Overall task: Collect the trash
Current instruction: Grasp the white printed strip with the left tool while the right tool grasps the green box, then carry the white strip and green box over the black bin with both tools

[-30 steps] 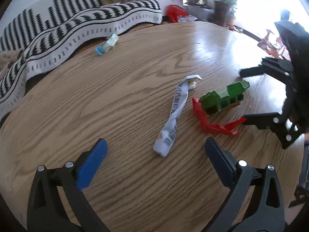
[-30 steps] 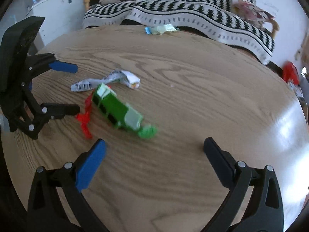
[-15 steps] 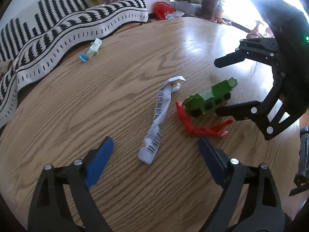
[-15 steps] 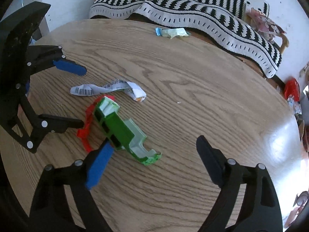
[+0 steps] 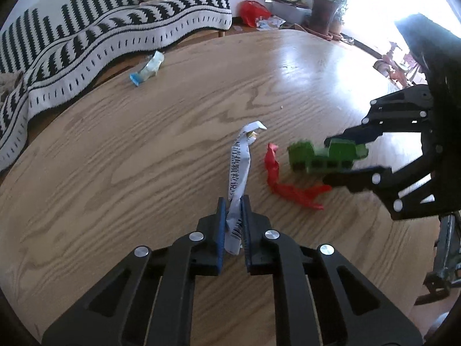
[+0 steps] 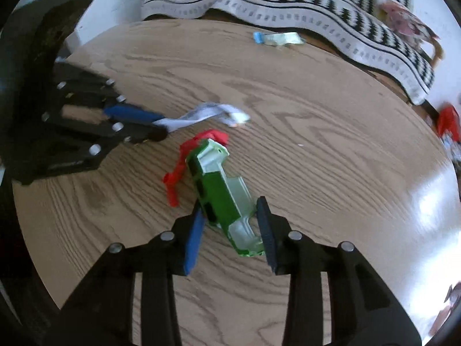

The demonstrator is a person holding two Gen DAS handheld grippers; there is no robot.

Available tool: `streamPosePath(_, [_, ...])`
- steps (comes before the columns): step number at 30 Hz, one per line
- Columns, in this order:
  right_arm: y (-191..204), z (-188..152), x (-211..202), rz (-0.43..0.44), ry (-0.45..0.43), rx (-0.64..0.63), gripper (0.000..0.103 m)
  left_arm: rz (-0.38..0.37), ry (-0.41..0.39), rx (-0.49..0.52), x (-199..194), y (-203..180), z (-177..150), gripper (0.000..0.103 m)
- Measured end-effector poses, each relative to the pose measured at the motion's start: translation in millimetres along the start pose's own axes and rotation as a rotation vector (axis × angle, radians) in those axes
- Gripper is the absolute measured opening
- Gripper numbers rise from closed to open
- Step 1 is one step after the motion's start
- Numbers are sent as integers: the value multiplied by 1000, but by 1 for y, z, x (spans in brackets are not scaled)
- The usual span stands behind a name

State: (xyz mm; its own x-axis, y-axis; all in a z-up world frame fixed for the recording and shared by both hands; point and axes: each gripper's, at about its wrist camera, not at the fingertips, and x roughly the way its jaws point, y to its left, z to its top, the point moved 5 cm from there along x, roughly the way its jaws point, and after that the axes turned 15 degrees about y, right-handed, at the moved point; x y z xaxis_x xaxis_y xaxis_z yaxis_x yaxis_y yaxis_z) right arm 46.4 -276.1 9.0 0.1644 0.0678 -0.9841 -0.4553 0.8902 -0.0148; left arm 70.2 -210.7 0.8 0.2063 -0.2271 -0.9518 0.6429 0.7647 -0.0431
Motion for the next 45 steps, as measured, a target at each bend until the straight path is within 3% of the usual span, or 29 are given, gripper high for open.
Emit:
streamPosePath(7, [-9,-6,-22,-4,-50,107,36,14,0,-18,-13,-3,-15,9])
streamPosePath(19, [-2,-23,-45,-25,-59,142,36,20,-15,-67,-47,-6,-35,9])
streamPosePath(26, [5,-61,-82,-19,-109,192,36,12,-51,-28,-85,-48,-49,9])
streamPosePath(32, [6,-126,-127,-41,-162,264,36,-29,-79,30,-106,-116,-67,9])
streamPosePath(35, [5,-175,-145,-66,-174,315,36,-69,-69,51,-106,-149,-79,9])
streamPosePath(45, [-4,-320,-145,-50,-183,581,36,-276,71,159,-73,-277,-137,10])
